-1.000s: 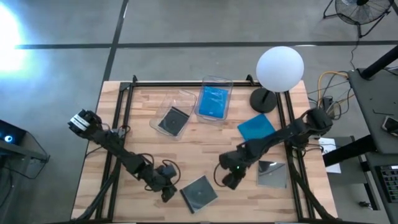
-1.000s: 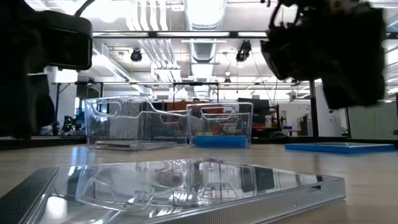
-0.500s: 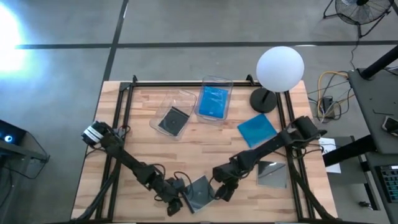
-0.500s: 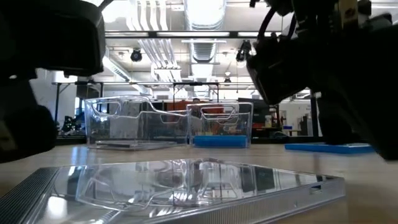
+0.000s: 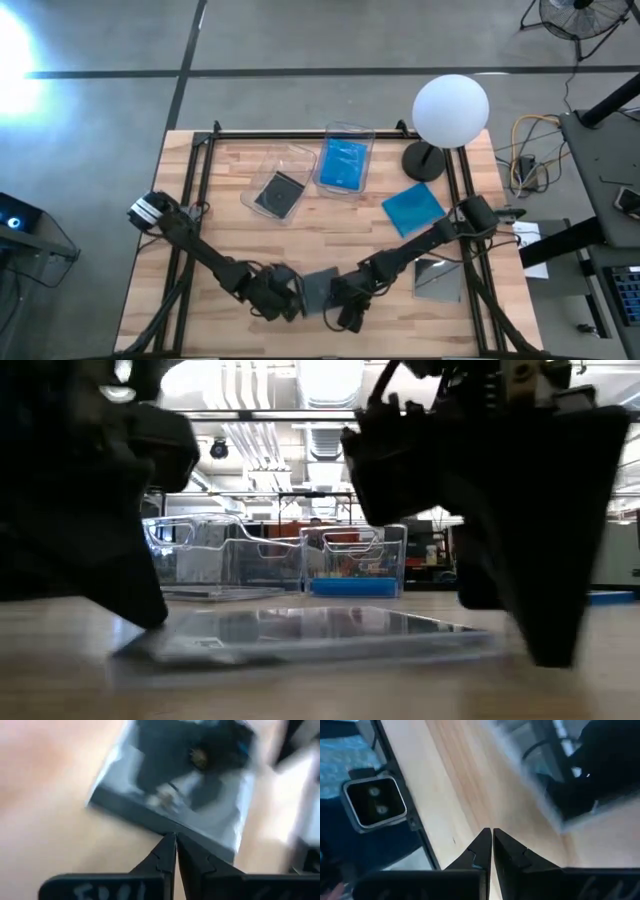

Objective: Pick & place jewel cases by type
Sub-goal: Put the left black cd case into the left transparent bin

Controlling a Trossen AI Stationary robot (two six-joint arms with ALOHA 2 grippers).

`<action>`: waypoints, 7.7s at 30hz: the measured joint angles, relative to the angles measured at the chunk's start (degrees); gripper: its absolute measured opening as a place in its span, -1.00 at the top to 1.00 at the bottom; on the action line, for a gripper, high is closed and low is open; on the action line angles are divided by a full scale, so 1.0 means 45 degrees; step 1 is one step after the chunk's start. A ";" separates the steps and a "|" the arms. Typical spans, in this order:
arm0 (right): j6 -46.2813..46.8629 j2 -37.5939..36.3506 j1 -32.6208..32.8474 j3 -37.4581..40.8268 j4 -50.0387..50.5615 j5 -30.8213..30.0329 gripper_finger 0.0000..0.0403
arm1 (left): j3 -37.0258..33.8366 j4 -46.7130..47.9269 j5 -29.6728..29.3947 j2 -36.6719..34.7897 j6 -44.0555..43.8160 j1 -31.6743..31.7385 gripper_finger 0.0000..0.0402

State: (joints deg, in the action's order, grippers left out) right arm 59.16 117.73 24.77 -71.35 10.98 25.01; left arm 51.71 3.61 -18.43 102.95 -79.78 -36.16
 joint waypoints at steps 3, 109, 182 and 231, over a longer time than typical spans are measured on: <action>-0.0065 -0.0538 -0.0050 0.0137 0.0253 -0.0656 0.94 | -0.0049 0.2193 -0.0854 -0.0691 -0.1386 -0.0093 0.98; -0.2483 -0.1204 -0.1816 0.2181 0.1304 -0.1313 0.94 | -0.3645 -0.9182 -0.0757 -0.1669 -0.1540 0.0849 0.33; -0.2597 -0.4301 -0.1703 0.3102 0.0613 -0.1259 0.94 | -0.1533 -0.3469 -0.1143 -0.2213 -0.1212 0.0823 0.96; 0.3427 -0.9636 -0.0862 0.6309 0.0467 -0.8482 0.94 | -0.1685 0.7963 -0.9980 -0.8882 -1.1826 0.4763 0.95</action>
State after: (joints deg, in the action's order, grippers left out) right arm 74.59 74.37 20.90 -42.96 13.08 -13.16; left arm 44.13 39.44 -63.35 62.98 -133.00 -14.72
